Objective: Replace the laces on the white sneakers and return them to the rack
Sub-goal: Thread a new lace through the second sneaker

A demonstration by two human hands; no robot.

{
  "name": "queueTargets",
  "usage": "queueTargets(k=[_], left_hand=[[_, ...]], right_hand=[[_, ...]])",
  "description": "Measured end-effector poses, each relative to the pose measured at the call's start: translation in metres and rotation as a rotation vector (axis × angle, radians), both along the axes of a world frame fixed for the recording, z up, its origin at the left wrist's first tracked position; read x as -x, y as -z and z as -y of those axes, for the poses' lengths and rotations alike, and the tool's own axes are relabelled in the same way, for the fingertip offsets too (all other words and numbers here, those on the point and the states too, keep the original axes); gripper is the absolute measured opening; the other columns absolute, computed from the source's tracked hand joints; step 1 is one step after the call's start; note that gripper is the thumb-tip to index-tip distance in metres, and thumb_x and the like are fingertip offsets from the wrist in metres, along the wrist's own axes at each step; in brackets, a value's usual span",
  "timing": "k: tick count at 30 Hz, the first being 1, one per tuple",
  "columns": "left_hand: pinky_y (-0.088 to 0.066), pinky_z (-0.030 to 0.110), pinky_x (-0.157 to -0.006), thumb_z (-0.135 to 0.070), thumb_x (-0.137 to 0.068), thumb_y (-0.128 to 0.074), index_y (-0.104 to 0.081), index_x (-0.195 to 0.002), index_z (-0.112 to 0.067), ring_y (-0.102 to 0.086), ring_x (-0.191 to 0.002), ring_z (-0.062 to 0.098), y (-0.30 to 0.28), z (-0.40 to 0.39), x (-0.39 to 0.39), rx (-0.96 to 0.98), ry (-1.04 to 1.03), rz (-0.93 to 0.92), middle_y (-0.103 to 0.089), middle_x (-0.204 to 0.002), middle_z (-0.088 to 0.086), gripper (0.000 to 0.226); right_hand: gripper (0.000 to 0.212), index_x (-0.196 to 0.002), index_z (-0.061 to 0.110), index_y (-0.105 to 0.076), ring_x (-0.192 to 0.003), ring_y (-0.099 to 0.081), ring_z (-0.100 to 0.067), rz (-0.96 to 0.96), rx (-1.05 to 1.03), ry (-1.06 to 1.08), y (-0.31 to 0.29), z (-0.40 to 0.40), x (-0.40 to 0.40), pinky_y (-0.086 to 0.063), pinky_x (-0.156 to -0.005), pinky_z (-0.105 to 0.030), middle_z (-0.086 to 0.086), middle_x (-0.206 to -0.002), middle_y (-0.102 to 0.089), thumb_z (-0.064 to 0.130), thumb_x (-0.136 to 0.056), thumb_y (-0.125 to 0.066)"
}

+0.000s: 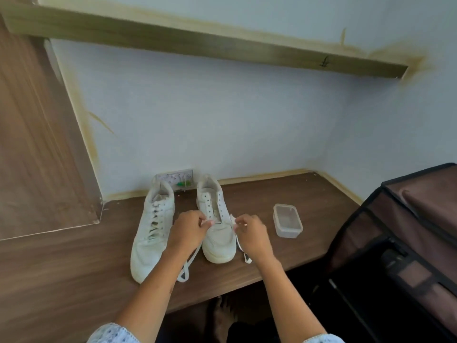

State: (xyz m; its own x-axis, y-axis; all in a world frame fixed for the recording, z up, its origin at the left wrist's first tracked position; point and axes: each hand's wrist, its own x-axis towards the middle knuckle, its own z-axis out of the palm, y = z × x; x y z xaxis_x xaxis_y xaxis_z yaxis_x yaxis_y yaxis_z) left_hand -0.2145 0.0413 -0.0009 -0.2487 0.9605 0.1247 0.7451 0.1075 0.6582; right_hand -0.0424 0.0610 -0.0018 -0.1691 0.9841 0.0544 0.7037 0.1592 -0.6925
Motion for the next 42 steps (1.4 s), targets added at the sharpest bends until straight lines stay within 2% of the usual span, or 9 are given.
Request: queueTargets(k=[9, 13, 18, 22, 25, 28, 33, 38, 42], left_hand=[[-0.051, 0.036, -0.074, -0.020, -0.095, -0.058, -0.069, -0.094, -0.013, -0.061, -0.084, 0.020, 0.030, -0.015, 0.000, -0.103, -0.003, -0.076, -0.064, -0.093, 0.003, 0.013], [-0.038, 0.026, -0.063, -0.013, -0.095, -0.058, -0.069, -0.092, -0.009, -0.058, -0.073, 0.018, 0.021, -0.008, 0.024, -0.212, -0.111, -0.018, -0.063, -0.083, 0.004, 0.012], [-0.045, 0.031, -0.068, -0.014, -0.094, -0.060, -0.072, -0.094, -0.010, -0.061, -0.077, 0.018, 0.002, 0.007, 0.055, -0.239, -0.203, -0.002, -0.069, -0.084, 0.002, 0.013], [-0.044, 0.032, -0.066, -0.021, -0.097, -0.057, -0.069, -0.095, -0.015, -0.061, -0.077, 0.018, 0.007, 0.011, 0.058, -0.148, -0.183, -0.029, -0.066, -0.085, -0.002, 0.013], [-0.047, 0.033, -0.070, -0.017, -0.096, -0.058, -0.068, -0.097, -0.015, -0.060, -0.082, 0.016, 0.007, 0.015, 0.061, -0.218, -0.155, -0.018, -0.064, -0.095, -0.002, 0.011], [-0.046, 0.028, -0.071, -0.008, -0.092, -0.060, -0.069, -0.094, -0.014, -0.059, -0.083, 0.014, 0.013, 0.024, 0.059, -0.263, -0.087, -0.037, -0.060, -0.096, -0.003, 0.011], [-0.043, 0.024, -0.069, -0.009, -0.094, -0.056, -0.070, -0.096, -0.020, -0.062, -0.089, 0.013, 0.031, 0.034, 0.055, 0.087, 0.036, -0.205, -0.067, -0.095, -0.003, 0.018], [-0.049, 0.038, -0.077, -0.007, -0.085, -0.070, -0.074, -0.100, -0.010, -0.054, -0.093, 0.027, 0.025, 0.041, 0.068, -0.189, -0.054, -0.333, -0.062, -0.102, 0.004, 0.015], [-0.047, 0.038, -0.089, -0.021, -0.088, -0.069, -0.064, -0.124, -0.013, -0.048, -0.107, 0.026, 0.024, 0.042, 0.078, -0.057, -0.071, -0.334, -0.052, -0.120, 0.004, 0.038]], right_hand=[[0.035, -0.122, 0.013, -0.059, -0.108, -0.057, -0.019, 0.136, 0.018, -0.012, 0.026, 0.005, 0.022, -0.041, -0.075, -0.026, 0.002, -0.130, -0.049, 0.032, -0.094, -0.064], [0.032, -0.122, 0.012, -0.060, -0.107, -0.057, -0.020, 0.132, 0.010, -0.015, 0.029, 0.007, 0.022, -0.041, -0.075, -0.026, 0.002, -0.131, -0.049, 0.029, -0.095, -0.062], [0.031, -0.119, 0.013, -0.062, -0.112, -0.054, -0.018, 0.114, 0.014, -0.019, 0.032, 0.005, 0.023, -0.046, -0.078, -0.028, 0.003, -0.128, -0.050, 0.031, -0.093, -0.064], [0.027, -0.110, 0.014, -0.066, -0.096, -0.058, -0.012, 0.031, 0.042, -0.017, 0.027, 0.002, 0.013, -0.050, -0.082, -0.029, 0.003, -0.109, -0.060, 0.031, -0.090, -0.068], [0.012, -0.094, 0.016, -0.067, -0.081, -0.061, -0.011, -0.009, -0.015, 0.132, 0.023, -0.002, -0.004, -0.054, -0.074, -0.032, 0.005, -0.089, -0.065, 0.014, -0.096, -0.056], [0.024, -0.108, 0.013, -0.066, -0.087, -0.062, -0.016, 0.009, -0.083, 0.300, 0.024, -0.009, -0.025, -0.053, -0.076, -0.033, -0.001, -0.101, -0.066, 0.005, -0.097, -0.046], [0.027, -0.112, 0.010, -0.063, -0.089, -0.057, -0.017, 0.072, -0.004, 0.342, 0.034, -0.014, -0.042, -0.047, -0.076, -0.029, -0.006, -0.106, -0.066, 0.000, -0.095, -0.046], [0.031, -0.114, 0.013, -0.063, -0.091, -0.059, -0.020, 0.155, 0.043, 0.250, 0.043, -0.016, -0.038, -0.049, -0.075, -0.031, -0.006, -0.108, -0.061, -0.002, -0.093, -0.045], [0.033, -0.124, 0.023, -0.059, -0.095, -0.056, -0.018, 0.202, 0.070, 0.104, 0.051, -0.017, -0.028, -0.044, -0.078, -0.028, -0.003, -0.121, -0.048, 0.006, -0.099, -0.046]])
